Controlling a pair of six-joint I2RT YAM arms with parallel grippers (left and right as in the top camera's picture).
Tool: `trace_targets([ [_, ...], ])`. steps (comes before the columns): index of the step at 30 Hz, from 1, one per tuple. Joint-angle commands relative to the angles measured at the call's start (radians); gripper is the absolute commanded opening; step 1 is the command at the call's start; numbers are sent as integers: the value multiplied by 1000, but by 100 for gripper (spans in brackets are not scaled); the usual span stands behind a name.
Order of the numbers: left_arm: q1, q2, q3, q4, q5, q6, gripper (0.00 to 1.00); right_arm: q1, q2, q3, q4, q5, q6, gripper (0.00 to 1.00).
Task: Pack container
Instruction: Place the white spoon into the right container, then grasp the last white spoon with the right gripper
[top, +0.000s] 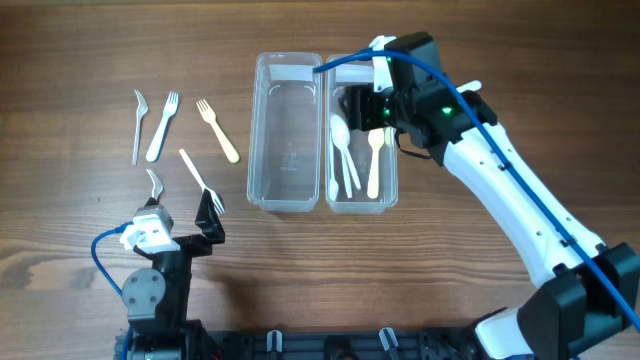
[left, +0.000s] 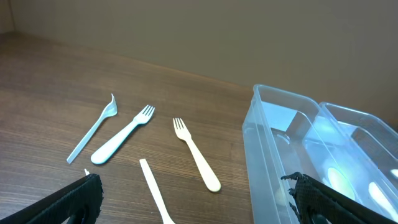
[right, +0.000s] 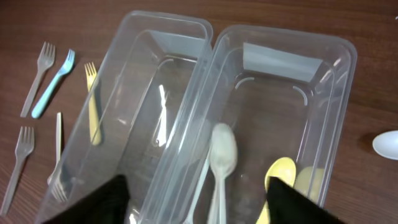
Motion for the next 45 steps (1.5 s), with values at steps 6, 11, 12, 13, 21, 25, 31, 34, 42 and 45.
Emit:
trace_targets([
  [6, 8, -6, -5, 0, 8, 16, 100, -3, -89, 3, 18, 211, -34, 72],
  [11, 8, -6, -5, 0, 8, 16, 100, -15, -177, 3, 136, 570, -235, 83],
  [12, 8, -6, -5, 0, 8, 16, 100, -33, -167, 3, 157, 566, -266, 83],
  [13, 8, -6, -5, 0, 8, 16, 100, -48, -158, 3, 170, 566, -265, 84],
  [21, 8, -6, -5, 0, 8, 16, 100, -308, 150, 3, 443, 296, -256, 89],
  [25, 8, -6, -5, 0, 8, 16, 100, -337, 350, 3, 558, 165, -341, 89],
  [31, 8, -6, -5, 0, 8, 16, 100, -354, 515, 3, 625, 166, -342, 96],
  [34, 8, -6, -5, 0, 8, 16, 100, -391, 534, 3, 627, 166, -332, 96],
  [42, 8, -6, -5, 0, 8, 16, 100, -462, 563, 3, 555, 53, -293, 95],
  [45, 8, -6, -5, 0, 8, 16, 100, -461, 581, 3, 538, 54, -293, 95],
])
